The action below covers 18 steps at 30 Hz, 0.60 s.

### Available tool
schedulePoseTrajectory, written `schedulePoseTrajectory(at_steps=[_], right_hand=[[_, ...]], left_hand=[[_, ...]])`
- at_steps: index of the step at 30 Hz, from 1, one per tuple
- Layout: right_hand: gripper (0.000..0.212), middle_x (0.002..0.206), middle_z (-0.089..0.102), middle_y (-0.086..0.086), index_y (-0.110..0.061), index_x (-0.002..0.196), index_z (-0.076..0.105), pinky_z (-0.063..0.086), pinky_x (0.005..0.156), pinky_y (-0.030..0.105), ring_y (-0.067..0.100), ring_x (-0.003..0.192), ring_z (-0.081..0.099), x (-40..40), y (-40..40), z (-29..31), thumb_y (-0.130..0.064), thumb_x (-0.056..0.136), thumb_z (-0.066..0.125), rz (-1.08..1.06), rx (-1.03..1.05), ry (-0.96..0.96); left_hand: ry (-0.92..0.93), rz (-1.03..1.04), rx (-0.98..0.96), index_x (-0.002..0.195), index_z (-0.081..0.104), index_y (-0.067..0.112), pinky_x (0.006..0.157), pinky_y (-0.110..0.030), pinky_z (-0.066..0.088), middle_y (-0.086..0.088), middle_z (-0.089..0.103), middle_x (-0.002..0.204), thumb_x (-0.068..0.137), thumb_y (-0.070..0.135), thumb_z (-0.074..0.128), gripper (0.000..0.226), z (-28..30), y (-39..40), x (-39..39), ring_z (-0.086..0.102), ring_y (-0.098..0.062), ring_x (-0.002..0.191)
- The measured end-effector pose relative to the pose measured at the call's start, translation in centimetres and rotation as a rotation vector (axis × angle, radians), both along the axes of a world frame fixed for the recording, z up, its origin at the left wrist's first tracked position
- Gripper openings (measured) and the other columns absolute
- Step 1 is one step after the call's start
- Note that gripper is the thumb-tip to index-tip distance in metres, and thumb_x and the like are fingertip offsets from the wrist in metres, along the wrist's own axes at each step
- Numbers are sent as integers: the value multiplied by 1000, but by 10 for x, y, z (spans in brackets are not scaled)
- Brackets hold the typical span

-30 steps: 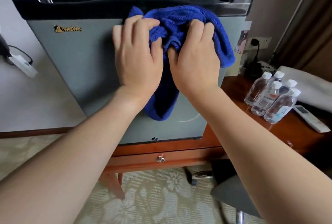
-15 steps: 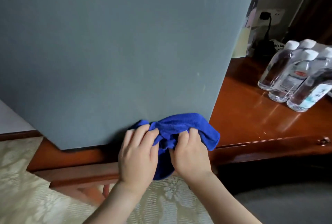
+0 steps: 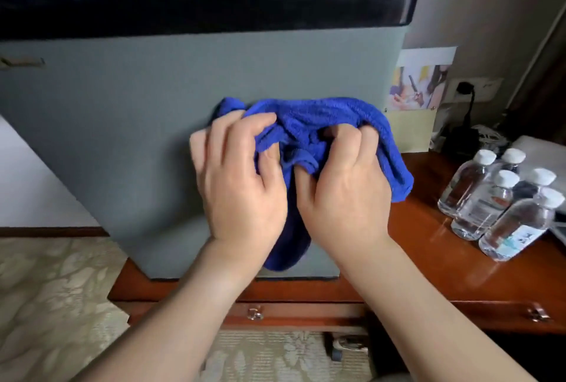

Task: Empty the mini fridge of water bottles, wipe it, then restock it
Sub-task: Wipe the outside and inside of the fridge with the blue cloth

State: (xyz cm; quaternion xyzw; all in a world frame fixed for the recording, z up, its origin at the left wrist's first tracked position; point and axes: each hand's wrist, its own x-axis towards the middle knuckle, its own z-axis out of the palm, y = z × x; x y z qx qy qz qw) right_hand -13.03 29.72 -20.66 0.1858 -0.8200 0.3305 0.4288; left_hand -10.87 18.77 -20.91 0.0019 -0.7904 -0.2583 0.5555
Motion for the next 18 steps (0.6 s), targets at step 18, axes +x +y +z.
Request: schedulePoseTrajectory(at_steps=[18], right_hand=[[34,99,45,13,-14,102,39,21,55,30,22,86,40,-7,11,-76,-30,77,57,60,-91,-55]], left_hand=[[69,-16,111,113,54,11,102,-38,33,-22,62,118,83,-2,53,32,-95,27,-11,48,-27,113]])
